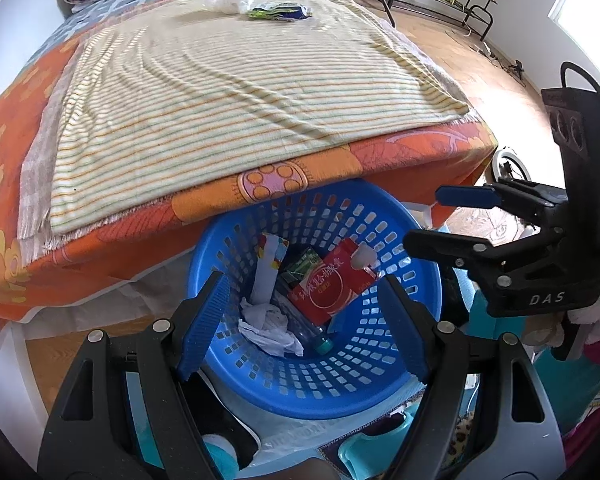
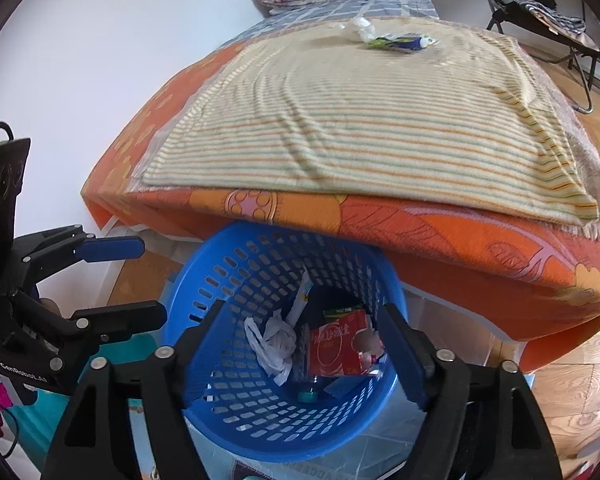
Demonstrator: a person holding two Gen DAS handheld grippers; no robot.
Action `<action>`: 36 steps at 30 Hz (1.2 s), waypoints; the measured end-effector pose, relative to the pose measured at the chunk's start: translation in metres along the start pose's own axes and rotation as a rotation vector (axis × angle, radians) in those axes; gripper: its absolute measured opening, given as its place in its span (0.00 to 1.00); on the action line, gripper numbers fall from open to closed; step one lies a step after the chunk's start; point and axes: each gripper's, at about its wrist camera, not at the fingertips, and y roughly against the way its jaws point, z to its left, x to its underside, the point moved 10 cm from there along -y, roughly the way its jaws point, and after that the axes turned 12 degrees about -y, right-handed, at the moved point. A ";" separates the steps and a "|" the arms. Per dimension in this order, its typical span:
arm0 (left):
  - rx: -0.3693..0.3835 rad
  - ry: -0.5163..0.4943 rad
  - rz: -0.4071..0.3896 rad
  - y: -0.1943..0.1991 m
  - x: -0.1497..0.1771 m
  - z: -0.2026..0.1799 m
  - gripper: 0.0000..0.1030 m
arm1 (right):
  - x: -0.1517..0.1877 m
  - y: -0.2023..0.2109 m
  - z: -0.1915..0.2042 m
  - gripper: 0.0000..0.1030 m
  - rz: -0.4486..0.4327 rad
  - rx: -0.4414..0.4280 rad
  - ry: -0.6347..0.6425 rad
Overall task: Collect trash
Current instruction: 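Carry red box and hair tie into the blue basket and open both tools, then raise both open tools back over the bed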
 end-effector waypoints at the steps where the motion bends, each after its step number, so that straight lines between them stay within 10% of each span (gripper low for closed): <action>1: 0.000 0.002 0.000 0.000 0.000 0.001 0.77 | -0.002 0.001 -0.001 0.80 -0.006 0.005 -0.005; 22: -0.045 0.082 -0.078 0.010 -0.057 0.044 0.77 | -0.063 0.037 -0.009 0.88 -0.136 0.102 0.013; 36: -0.126 0.084 -0.169 0.006 -0.159 0.097 0.77 | -0.142 0.043 -0.029 0.88 -0.158 0.051 -0.037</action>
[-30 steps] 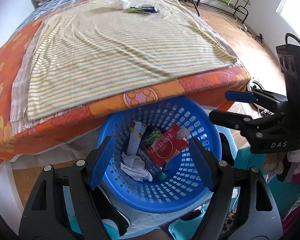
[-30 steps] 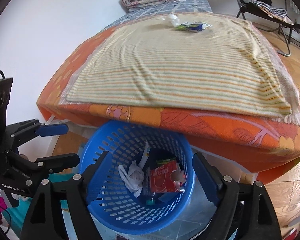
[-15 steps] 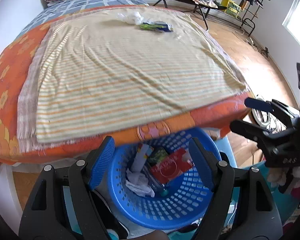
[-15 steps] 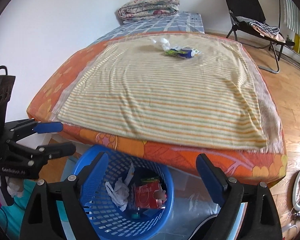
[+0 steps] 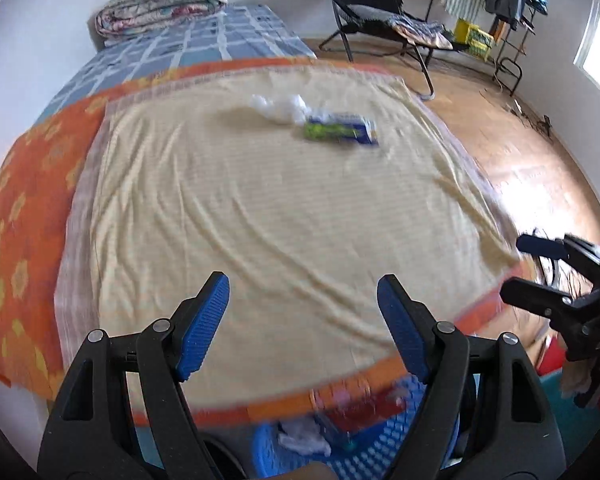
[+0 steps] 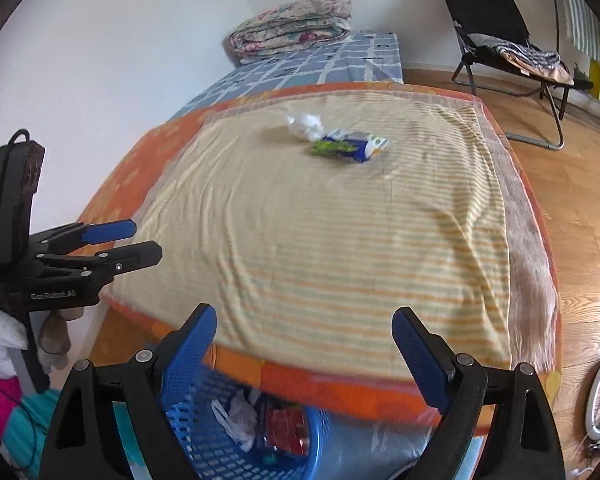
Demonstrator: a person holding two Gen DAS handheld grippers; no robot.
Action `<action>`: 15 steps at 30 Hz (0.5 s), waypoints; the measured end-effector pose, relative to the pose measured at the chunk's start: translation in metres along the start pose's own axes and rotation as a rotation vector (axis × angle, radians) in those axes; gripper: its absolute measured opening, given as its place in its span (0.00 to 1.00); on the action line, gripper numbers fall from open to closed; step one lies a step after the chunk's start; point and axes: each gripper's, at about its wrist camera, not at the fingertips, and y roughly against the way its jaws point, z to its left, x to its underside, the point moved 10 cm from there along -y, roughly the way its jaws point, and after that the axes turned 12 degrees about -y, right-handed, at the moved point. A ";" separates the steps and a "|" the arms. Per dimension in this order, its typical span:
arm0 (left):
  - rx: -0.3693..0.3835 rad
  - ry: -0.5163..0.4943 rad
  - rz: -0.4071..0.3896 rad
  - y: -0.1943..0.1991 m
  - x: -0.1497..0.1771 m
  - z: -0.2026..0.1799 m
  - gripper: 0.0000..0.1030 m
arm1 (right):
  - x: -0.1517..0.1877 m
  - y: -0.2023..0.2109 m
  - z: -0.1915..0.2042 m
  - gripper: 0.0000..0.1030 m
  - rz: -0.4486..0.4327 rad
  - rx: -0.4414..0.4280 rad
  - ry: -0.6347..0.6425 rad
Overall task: Collect trash
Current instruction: 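Raise both open tools back over the bed, then grasp the white tissue with the left tool while the right tool grasps the snack wrapper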
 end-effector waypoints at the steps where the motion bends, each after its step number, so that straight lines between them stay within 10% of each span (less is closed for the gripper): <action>1: 0.001 0.008 -0.006 -0.004 -0.009 0.004 0.77 | -0.008 -0.002 -0.002 0.88 -0.003 -0.002 -0.012; 15: 0.019 0.135 -0.060 -0.084 -0.111 0.045 0.77 | -0.118 -0.072 -0.035 0.80 -0.010 -0.088 -0.224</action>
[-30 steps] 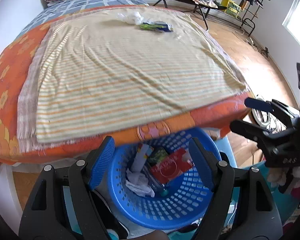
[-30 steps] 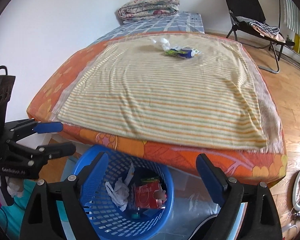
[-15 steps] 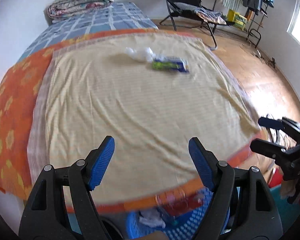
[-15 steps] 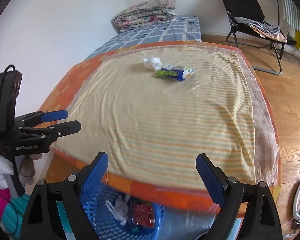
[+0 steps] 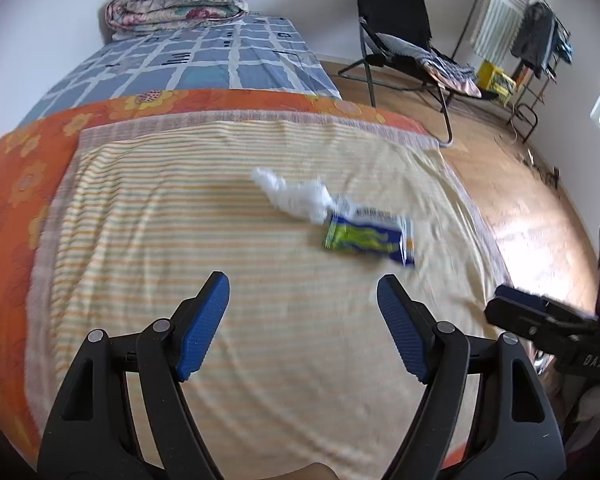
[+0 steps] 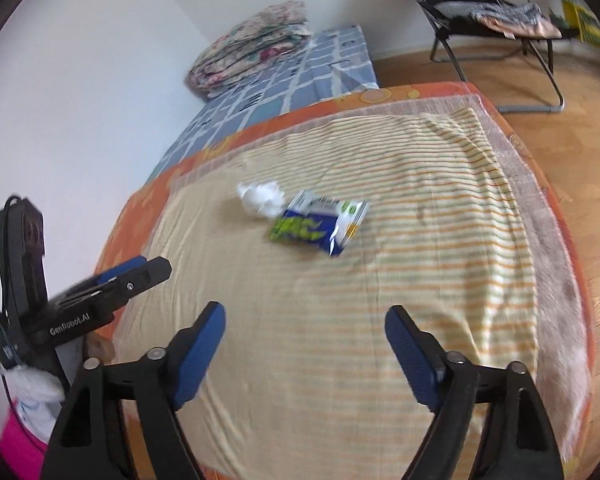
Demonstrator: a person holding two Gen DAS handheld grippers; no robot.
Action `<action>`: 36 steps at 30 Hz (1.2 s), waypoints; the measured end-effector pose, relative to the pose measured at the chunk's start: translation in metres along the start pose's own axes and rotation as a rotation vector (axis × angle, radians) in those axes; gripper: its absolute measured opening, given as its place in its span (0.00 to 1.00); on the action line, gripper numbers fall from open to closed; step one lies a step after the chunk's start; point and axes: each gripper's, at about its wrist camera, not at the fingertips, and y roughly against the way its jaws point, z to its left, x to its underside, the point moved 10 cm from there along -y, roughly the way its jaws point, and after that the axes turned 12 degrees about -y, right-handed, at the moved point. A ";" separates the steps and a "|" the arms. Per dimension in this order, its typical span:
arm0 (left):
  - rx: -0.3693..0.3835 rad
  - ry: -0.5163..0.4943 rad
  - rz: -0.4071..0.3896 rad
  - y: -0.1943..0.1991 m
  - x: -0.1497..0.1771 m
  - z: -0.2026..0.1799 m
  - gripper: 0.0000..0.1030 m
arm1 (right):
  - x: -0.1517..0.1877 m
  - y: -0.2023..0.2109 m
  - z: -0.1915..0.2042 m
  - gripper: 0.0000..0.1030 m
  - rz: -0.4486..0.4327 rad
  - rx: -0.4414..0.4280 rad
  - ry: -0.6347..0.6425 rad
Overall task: Collect trash
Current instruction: 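Grasp the white tissue with the left tool while the right tool grasps the snack wrapper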
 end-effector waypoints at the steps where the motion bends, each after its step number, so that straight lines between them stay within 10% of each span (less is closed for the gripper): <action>1: 0.006 0.010 -0.002 -0.008 -0.006 0.001 0.77 | -0.005 -0.006 -0.002 0.78 0.003 -0.007 -0.014; 21: 0.079 0.196 0.078 -0.118 -0.034 0.026 0.76 | -0.055 -0.111 -0.029 0.57 0.083 -0.107 -0.245; 28: 0.104 0.187 0.088 -0.127 -0.035 0.019 0.40 | -0.059 -0.120 -0.023 0.34 0.078 -0.098 -0.230; 36: 0.074 0.163 0.065 -0.112 -0.037 0.025 0.34 | -0.059 -0.107 -0.015 0.16 0.043 -0.076 -0.165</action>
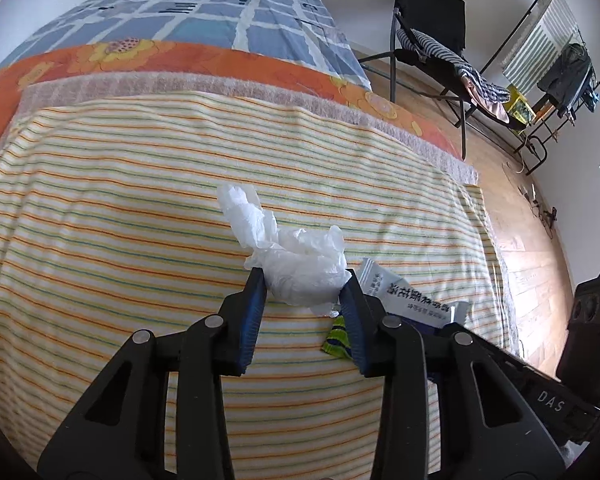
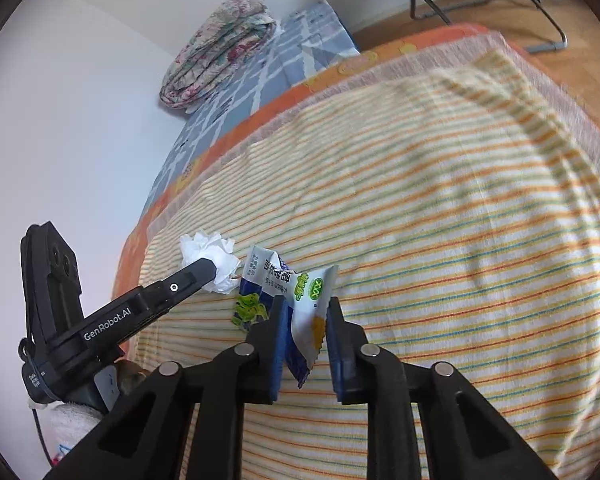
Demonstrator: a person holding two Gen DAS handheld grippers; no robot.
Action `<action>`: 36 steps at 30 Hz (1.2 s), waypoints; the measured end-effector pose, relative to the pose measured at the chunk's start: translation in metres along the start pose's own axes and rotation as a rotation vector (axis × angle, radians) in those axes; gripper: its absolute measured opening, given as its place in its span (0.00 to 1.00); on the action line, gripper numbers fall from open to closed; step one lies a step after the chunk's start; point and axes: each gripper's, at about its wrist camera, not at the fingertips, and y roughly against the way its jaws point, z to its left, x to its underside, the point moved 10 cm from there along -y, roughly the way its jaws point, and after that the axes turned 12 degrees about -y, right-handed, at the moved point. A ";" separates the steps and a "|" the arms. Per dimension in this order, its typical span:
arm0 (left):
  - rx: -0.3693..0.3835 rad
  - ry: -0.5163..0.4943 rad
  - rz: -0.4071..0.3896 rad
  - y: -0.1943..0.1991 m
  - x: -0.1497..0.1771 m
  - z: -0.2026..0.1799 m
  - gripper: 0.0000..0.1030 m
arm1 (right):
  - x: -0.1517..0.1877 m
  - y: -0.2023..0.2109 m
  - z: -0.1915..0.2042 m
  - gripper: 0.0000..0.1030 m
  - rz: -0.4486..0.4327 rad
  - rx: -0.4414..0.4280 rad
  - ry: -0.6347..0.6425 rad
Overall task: Collect trash
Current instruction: 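Grasp the white tissue with the left tool while the right tool grasps the snack wrapper, then carry tissue and snack wrapper into the blue basket and open both tools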
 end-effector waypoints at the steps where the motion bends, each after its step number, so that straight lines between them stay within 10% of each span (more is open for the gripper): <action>1: -0.003 0.003 -0.003 0.002 0.001 0.001 0.34 | 0.000 0.002 0.002 0.14 -0.007 0.005 0.013; 18: -0.035 -0.072 -0.043 0.097 0.039 0.004 0.34 | 0.034 0.078 0.044 0.07 -0.108 0.117 0.301; 36: 0.002 -0.218 -0.125 0.250 0.137 -0.051 0.34 | 0.154 0.201 0.095 0.07 -0.175 0.142 0.634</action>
